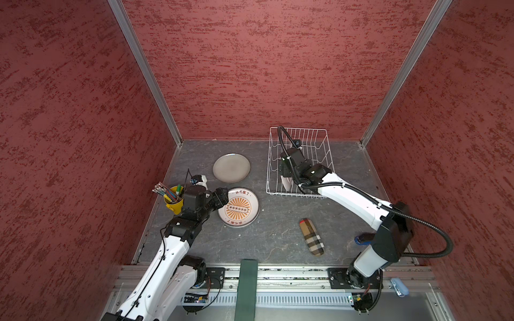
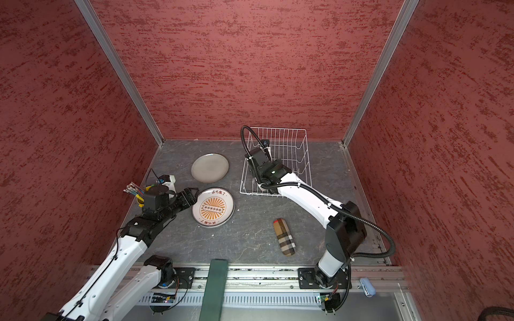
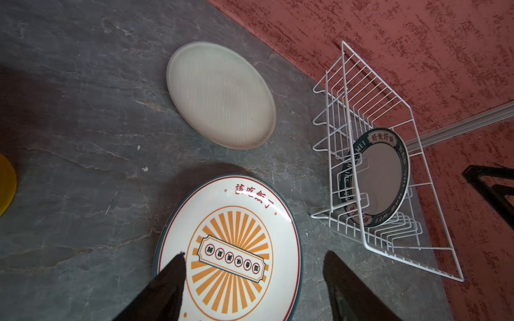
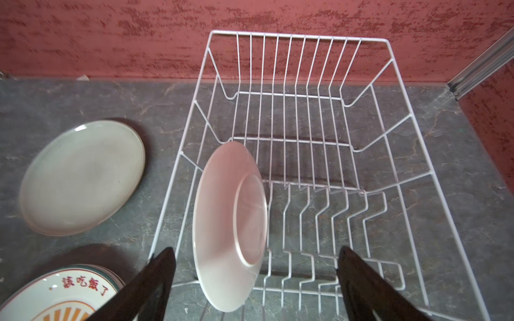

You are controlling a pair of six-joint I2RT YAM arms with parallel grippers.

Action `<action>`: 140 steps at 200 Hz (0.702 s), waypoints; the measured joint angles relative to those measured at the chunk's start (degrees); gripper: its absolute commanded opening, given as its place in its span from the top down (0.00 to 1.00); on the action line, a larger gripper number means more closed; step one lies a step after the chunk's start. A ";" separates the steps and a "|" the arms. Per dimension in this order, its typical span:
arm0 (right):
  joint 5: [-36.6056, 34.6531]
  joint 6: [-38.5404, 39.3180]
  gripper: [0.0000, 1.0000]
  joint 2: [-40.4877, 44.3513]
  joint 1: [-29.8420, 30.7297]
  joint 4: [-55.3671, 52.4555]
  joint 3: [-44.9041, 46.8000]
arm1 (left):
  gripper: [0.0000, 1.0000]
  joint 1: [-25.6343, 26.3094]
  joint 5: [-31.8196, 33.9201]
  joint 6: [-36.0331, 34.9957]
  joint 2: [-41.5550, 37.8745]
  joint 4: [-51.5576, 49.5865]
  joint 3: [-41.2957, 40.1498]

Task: Unload the plates from the dish rack
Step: Pick up the plate from the dish rack.

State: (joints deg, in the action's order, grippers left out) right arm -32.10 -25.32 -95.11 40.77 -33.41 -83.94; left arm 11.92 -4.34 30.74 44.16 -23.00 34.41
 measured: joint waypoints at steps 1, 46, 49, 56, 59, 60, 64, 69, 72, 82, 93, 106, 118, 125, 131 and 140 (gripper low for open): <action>-0.13 0.09 0.10 -0.09 0.04 -0.15 -0.13 | 0.22 0.00 -0.02 -0.02 0.09 0.00 0.07; -10.86 1.79 0.13 -10.19 3.43 -9.94 -15.45 | 0.22 0.00 -3.45 0.48 4.79 1.27 0.02; -11.52 1.79 0.13 -10.93 3.69 -10.51 -16.39 | 0.22 -0.02 -3.56 0.50 4.90 1.33 -0.02; -12.92 1.90 0.14 -12.83 4.44 -12.02 -18.47 | 0.22 -0.02 -3.85 0.57 5.05 1.46 -0.07; -13.35 2.10 0.14 -13.51 4.68 -12.52 -19.06 | 0.22 -0.02 -4.00 0.57 5.14 1.57 -0.07; -13.60 2.16 0.14 -13.81 4.83 -12.76 -19.34 | 0.22 -0.02 -4.04 0.57 5.14 1.60 -0.07; -14.10 2.25 0.15 -14.58 5.09 -13.31 -19.89 | 0.22 -0.02 -4.22 0.61 5.20 1.75 -0.07; -14.71 2.45 0.16 -15.50 5.46 -14.08 -20.46 | 0.22 -0.02 -4.37 0.66 5.27 1.97 -0.07; -14.91 2.67 0.17 -16.04 5.70 -14.56 -20.74 | 0.22 -0.02 -4.42 0.66 5.29 2.05 -0.07; -15.56 3.13 0.19 -17.44 6.38 -15.96 -21.24 | 0.22 -0.02 -4.55 0.68 5.35 2.49 -0.07; -15.98 3.89 0.22 -18.86 6.95 -17.16 -21.79 | 0.22 -0.02 -4.59 0.72 5.35 2.99 -0.13; -16.13 4.83 0.27 -20.31 7.34 -18.23 -22.82 | 0.22 -0.02 -4.68 0.90 5.40 3.82 -0.44; -16.37 5.62 0.31 -21.59 7.45 -19.41 -24.17 | 0.22 -0.02 -4.81 1.03 5.64 4.44 -0.85; -16.74 6.14 0.34 -22.32 7.50 -20.02 -25.22 | 0.22 -0.02 -4.90 1.18 5.97 4.72 -1.01; -17.16 6.47 0.35 -22.99 7.56 -20.46 -26.16 | 0.22 -0.02 -5.07 1.40 6.34 5.07 -1.18; -17.84 7.02 0.36 -23.89 7.67 -21.09 -27.50 | 0.23 -0.02 -5.31 1.55 6.93 5.60 -1.42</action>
State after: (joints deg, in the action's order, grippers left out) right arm -49.93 -18.31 -119.00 48.45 -54.50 -111.44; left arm 11.90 -9.65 32.29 51.09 -17.41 32.99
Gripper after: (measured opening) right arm 0.652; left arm 0.776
